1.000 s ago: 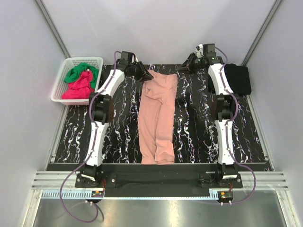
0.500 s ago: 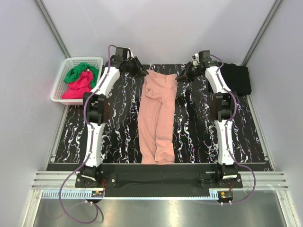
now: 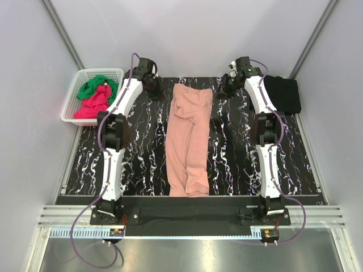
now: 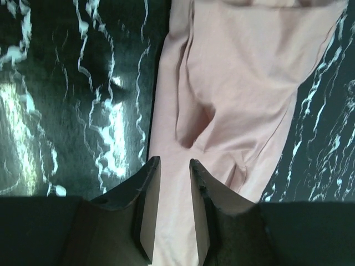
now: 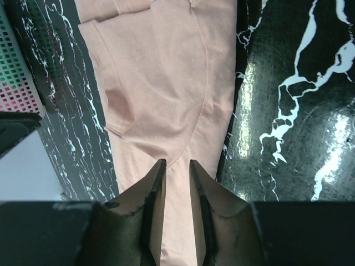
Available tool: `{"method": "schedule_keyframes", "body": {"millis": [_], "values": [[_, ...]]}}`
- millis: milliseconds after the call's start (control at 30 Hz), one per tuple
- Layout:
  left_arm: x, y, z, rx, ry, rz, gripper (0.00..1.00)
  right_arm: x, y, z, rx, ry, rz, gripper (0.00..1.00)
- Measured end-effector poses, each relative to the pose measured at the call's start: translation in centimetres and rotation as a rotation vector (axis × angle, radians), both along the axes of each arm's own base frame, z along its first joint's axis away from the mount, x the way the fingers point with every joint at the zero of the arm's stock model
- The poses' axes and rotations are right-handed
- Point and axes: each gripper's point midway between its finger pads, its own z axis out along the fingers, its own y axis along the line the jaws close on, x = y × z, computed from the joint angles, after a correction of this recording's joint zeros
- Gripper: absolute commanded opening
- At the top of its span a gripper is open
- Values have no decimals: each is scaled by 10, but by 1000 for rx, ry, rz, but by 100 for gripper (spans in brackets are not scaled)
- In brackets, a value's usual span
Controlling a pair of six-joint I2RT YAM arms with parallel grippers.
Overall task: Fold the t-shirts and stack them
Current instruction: Fold the tshirt
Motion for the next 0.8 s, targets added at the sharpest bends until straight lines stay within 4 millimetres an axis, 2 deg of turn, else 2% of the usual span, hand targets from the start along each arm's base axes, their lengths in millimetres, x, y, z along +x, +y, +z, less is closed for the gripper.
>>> {"method": "schedule_keyframes", "body": {"millis": [100, 300, 400, 600, 733, 800], "values": [[15, -5, -5, -11, -16, 4, 33, 2, 8, -8, 10, 2, 15, 34], [13, -19, -33, -35, 47, 1, 34, -2, 26, -43, 10, 54, 46, 37], [13, -30, -48, -72, 81, -5, 34, -6, 34, -54, 15, 79, 60, 37], [6, -46, -78, -91, 137, -34, 34, -9, 43, -57, 20, 79, 81, 37], [6, -50, -83, -93, 140, -41, 34, -8, 42, -57, 17, 76, 79, 37], [7, -51, -83, -95, 134, -41, 34, -8, 41, -58, 8, 75, 74, 31]]}}
